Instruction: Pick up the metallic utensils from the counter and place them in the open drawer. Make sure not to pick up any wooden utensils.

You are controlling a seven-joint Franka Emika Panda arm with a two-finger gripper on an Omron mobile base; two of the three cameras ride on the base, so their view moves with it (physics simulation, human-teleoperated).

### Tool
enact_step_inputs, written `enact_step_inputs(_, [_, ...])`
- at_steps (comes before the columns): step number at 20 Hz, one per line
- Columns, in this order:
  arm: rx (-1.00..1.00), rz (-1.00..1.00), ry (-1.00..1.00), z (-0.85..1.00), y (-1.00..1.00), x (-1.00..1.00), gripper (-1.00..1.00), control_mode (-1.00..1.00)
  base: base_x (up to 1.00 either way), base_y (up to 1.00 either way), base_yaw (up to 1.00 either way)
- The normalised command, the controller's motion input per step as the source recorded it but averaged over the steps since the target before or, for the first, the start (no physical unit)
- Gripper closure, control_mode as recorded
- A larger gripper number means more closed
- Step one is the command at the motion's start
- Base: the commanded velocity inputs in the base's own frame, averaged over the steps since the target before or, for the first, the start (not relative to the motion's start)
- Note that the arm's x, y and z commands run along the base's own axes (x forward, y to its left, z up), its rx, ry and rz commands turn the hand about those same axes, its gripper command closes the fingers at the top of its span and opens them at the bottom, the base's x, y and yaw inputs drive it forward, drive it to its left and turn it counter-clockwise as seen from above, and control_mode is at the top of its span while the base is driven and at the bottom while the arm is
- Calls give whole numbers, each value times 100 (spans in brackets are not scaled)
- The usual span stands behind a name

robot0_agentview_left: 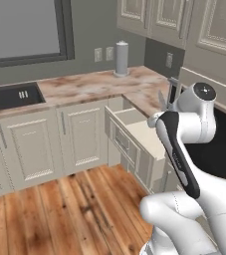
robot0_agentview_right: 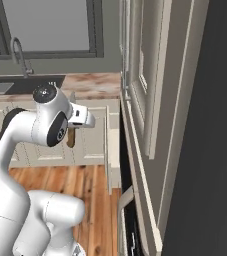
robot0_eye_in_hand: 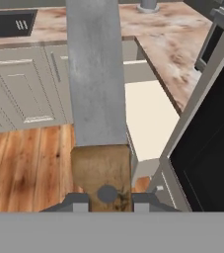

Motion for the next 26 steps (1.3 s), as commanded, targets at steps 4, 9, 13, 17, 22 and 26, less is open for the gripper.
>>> enact_step_inputs(4, [0, 0, 0, 0, 0, 0, 100, 100, 75, 0, 0])
enact_step_inputs(9, [0, 0, 0, 0, 0, 0, 100, 100, 57, 0, 0])
enact_step_inputs(13, [0, 0, 0, 0, 0, 0, 100, 100, 81, -12, 0])
enact_step_inputs(17, [0, 0, 0, 0, 0, 0, 100, 100, 99, -3, 0])
enact_step_inputs(22, [0, 0, 0, 0, 0, 0, 100, 100, 100, -1, 0])
enact_step_inputs(26, [0, 0, 0, 0, 0, 0, 100, 100, 95, -7, 0])
